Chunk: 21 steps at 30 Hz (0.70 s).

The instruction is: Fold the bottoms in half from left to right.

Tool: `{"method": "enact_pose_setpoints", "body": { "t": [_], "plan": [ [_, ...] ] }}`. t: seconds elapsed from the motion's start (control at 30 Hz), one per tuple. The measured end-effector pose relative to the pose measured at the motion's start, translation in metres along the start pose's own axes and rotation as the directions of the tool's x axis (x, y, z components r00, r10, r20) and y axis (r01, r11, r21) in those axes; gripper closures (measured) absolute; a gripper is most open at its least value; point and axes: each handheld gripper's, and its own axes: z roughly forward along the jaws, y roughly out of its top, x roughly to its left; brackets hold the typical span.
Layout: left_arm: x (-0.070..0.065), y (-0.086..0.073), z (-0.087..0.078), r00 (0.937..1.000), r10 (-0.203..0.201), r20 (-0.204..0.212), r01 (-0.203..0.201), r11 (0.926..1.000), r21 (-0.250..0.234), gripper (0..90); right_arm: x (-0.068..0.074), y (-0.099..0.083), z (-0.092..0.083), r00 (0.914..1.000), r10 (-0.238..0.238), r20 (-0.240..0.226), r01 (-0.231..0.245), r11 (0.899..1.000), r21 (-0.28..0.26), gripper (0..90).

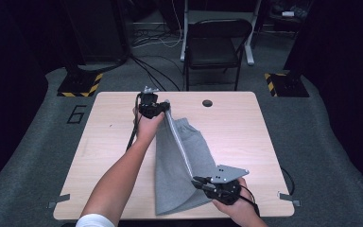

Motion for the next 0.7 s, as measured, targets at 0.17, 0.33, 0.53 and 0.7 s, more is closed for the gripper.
{"method": "enact_pose_setpoints", "body": {
  "t": [0.17, 0.33, 0.53, 0.7],
  "plan": [
    [-0.009, 0.002, 0.012, 0.9998, 0.005, 0.018, -0.005, 1.0000, 0.000, 81.1, -0.004, -0.008, -0.010, 0.9984, 0.029, 0.048, -0.029, 1.000, 0.003, 81.2],
    [-0.015, -0.001, 0.028, 0.9997, -0.004, 0.024, 0.003, 0.9997, 0.025, 81.1, -0.012, -0.018, -0.016, 0.9941, 0.071, 0.083, -0.073, 0.997, 0.020, 81.2],
    [-0.023, -0.005, 0.048, 0.9989, 0.013, 0.046, -0.015, 0.9989, 0.045, 81.0, -0.018, -0.033, -0.021, 0.9830, 0.125, 0.134, -0.132, 0.990, 0.044, 81.2],
    [-0.029, -0.009, 0.062, 0.9984, 0.024, 0.050, -0.027, 0.9977, 0.062, 80.9, -0.019, -0.043, -0.020, 0.9738, 0.149, 0.171, -0.162, 0.985, 0.065, 81.1]
  ]
}}
